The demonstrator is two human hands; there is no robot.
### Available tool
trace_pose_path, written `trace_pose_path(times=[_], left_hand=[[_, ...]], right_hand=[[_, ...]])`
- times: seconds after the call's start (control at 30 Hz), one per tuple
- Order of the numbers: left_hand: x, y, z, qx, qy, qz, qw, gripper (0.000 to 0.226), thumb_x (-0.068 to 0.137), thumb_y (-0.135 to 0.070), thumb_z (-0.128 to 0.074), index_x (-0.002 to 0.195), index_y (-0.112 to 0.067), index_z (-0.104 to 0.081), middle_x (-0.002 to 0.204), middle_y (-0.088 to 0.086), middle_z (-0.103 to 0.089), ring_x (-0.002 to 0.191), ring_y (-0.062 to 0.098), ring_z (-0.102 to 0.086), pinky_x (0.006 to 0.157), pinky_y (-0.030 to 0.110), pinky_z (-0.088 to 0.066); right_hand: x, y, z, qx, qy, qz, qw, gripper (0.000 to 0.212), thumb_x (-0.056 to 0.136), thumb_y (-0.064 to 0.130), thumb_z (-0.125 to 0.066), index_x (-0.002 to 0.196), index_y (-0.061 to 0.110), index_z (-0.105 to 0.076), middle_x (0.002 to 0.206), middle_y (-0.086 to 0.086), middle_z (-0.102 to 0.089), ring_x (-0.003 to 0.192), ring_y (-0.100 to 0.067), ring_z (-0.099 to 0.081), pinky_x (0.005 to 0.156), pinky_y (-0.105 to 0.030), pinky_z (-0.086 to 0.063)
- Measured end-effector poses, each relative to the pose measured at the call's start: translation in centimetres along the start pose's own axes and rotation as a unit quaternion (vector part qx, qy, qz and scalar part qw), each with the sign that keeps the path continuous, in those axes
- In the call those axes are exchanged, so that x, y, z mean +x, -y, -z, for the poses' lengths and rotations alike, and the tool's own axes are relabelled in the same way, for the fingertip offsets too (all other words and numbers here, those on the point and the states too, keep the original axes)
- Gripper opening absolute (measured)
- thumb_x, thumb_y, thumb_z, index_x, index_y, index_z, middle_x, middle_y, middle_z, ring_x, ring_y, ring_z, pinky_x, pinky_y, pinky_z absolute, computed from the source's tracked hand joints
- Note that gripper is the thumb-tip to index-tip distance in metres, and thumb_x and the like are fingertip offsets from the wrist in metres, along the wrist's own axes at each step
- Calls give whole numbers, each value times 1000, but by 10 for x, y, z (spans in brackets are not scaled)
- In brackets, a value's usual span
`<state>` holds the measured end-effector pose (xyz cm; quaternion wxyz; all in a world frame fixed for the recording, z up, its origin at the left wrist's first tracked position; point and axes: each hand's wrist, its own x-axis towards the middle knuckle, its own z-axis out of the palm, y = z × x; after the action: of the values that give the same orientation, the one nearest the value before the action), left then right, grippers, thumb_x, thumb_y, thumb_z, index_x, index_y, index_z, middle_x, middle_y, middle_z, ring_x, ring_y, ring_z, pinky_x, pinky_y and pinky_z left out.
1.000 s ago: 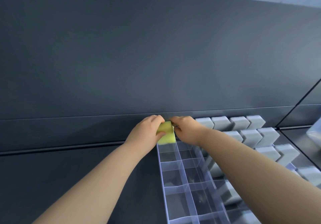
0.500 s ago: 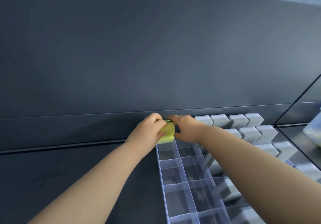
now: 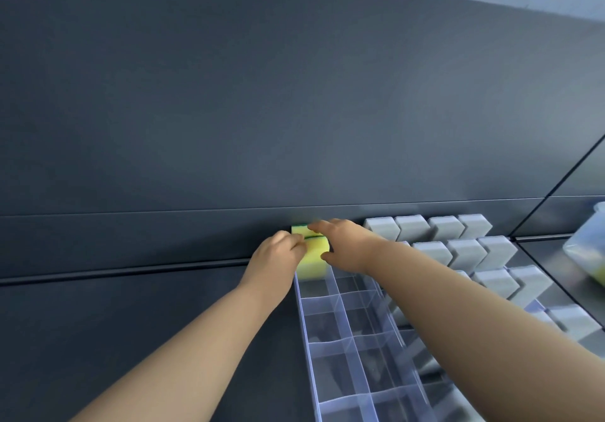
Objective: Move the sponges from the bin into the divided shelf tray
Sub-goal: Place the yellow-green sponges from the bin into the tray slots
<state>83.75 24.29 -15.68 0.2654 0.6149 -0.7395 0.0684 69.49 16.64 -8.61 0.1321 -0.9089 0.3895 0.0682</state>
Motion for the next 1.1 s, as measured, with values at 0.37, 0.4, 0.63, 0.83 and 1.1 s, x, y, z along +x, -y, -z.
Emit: trace_pose_path(times=[0.37, 0.4, 0.63, 0.83, 1.1], left_hand=[[-4, -6, 16, 73, 22, 11, 997, 26, 68, -14, -78, 94, -9, -71, 91, 7, -64, 72, 30, -61, 53, 35, -50], [-3, -8, 19, 80, 24, 6, 997, 28, 69, -16, -79, 95, -10, -71, 90, 6, -63, 72, 30, -61, 53, 35, -49], [9, -44, 59, 136, -44, -19, 990, 28, 78, -24, -63, 103, -13, -68, 92, 4, -65, 78, 28, -60, 61, 34, -47], [13, -112, 84, 137, -71, -20, 988, 40, 84, -33, -41, 108, -13, -66, 93, 2, -66, 80, 26, -61, 62, 36, -48], [33, -293, 56, 62, -95, -56, 992, 41, 84, -34, -42, 111, -16, -68, 99, 1, -69, 88, 25, -63, 71, 36, -51]], right_hand=[[-16, 6, -11, -133, -2, 21, 991, 53, 92, 23, -47, 141, 15, -29, 151, -4, -25, 137, -23, -25, 109, -38, -29], [-19, 7, -10, -129, 0, 16, 991, 54, 93, 26, -47, 143, 17, -28, 153, -3, -20, 139, -22, -22, 111, -37, -26], [-50, 2, 27, -71, -86, 15, 994, 52, 94, 38, -45, 143, 28, -29, 154, 3, -20, 140, -19, -21, 110, -34, -24], [-109, -24, 52, -27, -169, 18, 985, 51, 94, 40, -45, 141, 29, -33, 151, 7, -28, 137, -16, -26, 109, -34, -30], [-283, -134, 40, -10, -252, -43, 967, 52, 92, 48, -43, 140, 30, -35, 150, 6, -31, 137, -14, -29, 109, -32, -28]])
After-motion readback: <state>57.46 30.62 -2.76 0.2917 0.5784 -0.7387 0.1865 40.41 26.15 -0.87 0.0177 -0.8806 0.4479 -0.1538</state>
